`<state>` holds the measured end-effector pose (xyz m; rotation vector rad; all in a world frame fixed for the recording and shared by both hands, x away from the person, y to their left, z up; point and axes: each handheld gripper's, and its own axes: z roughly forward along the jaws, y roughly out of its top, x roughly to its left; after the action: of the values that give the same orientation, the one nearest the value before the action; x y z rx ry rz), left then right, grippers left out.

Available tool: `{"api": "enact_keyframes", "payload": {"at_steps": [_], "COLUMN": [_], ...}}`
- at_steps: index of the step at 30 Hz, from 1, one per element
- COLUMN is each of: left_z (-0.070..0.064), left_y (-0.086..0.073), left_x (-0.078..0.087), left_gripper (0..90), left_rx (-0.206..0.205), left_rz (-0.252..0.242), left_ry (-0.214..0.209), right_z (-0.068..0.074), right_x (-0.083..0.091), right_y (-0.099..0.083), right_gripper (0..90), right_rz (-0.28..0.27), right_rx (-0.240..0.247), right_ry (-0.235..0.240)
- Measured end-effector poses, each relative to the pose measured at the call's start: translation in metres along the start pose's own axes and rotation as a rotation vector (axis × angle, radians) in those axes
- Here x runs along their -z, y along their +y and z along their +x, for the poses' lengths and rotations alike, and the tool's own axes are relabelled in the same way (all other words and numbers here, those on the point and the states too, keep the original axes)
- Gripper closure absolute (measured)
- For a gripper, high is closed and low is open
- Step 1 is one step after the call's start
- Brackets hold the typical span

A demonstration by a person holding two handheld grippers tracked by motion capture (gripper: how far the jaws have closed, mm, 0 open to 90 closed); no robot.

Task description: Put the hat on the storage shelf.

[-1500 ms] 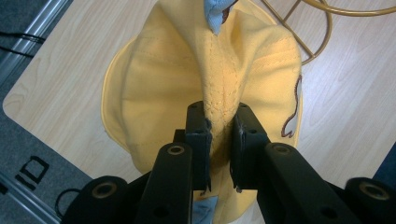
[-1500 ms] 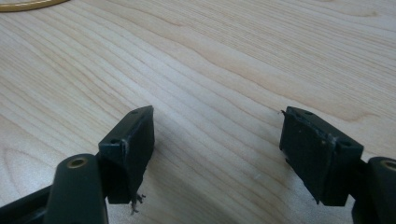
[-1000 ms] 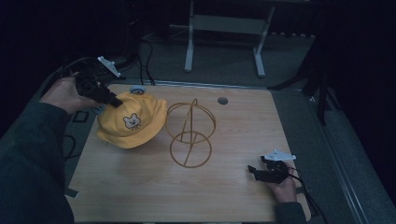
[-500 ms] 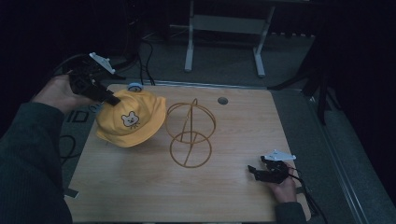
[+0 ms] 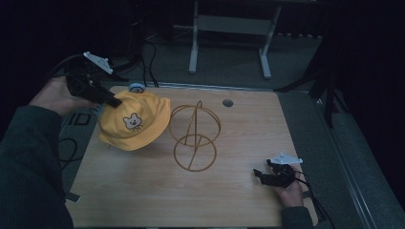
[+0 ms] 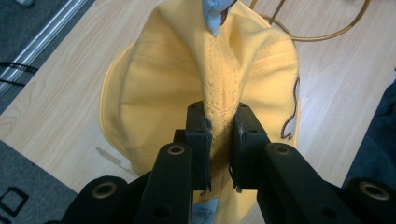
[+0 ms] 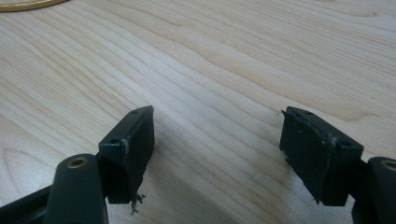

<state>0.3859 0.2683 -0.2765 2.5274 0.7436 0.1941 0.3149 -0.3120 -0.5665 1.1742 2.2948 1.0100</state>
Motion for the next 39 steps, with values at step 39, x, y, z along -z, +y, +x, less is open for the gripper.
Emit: {"api": "enact_keyframes", "payload": {"at_steps": [39], "left_z": [0.002], "left_y": [-0.007], "left_x": [0.017], "left_gripper": [80.0], "left_rx": [0.006], "left_rz": [-0.161], "left_ry": [-0.060], "right_z": [0.000], "right_x": [0.000], "right_y": [0.000], "right_gripper": [26.1], "right_rz": [0.000], "right_rx": [0.000], "right_ry": [0.000]}}
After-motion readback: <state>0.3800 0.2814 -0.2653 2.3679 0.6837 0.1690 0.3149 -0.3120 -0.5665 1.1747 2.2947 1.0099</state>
